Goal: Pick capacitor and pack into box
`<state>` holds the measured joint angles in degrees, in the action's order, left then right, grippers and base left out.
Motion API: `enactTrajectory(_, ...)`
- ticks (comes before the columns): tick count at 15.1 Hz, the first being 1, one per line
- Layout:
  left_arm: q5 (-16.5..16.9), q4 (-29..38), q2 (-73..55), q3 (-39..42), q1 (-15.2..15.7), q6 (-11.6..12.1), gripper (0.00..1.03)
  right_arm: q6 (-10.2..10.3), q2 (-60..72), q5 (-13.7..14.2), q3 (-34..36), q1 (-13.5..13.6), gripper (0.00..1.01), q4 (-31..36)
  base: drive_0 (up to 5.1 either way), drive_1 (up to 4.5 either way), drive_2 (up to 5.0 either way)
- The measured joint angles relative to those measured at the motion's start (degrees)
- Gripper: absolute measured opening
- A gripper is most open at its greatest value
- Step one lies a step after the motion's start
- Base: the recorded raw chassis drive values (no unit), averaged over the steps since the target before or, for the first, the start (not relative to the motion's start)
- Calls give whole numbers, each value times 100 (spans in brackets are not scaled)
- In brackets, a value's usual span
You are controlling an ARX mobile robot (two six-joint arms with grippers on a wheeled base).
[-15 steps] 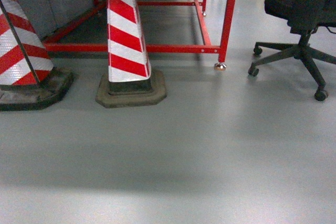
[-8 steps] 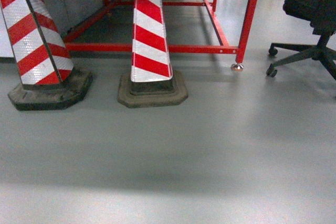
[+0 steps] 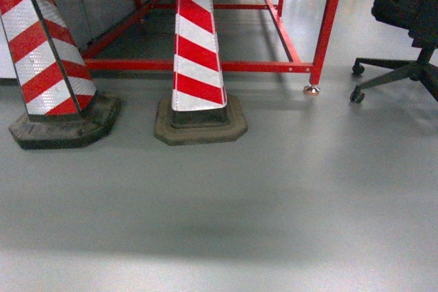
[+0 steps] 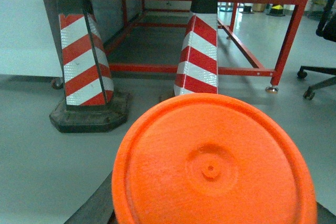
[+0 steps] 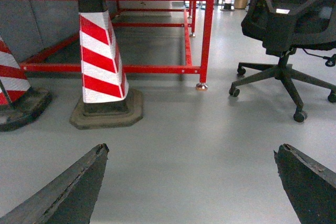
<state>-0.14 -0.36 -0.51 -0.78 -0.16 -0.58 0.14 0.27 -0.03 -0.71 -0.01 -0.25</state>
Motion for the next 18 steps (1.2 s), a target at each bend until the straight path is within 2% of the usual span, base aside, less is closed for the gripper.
enactTrajectory(18,11,-2,0,0,0,0,44,0,0,0,0,0,98,-7,2,403,-400)
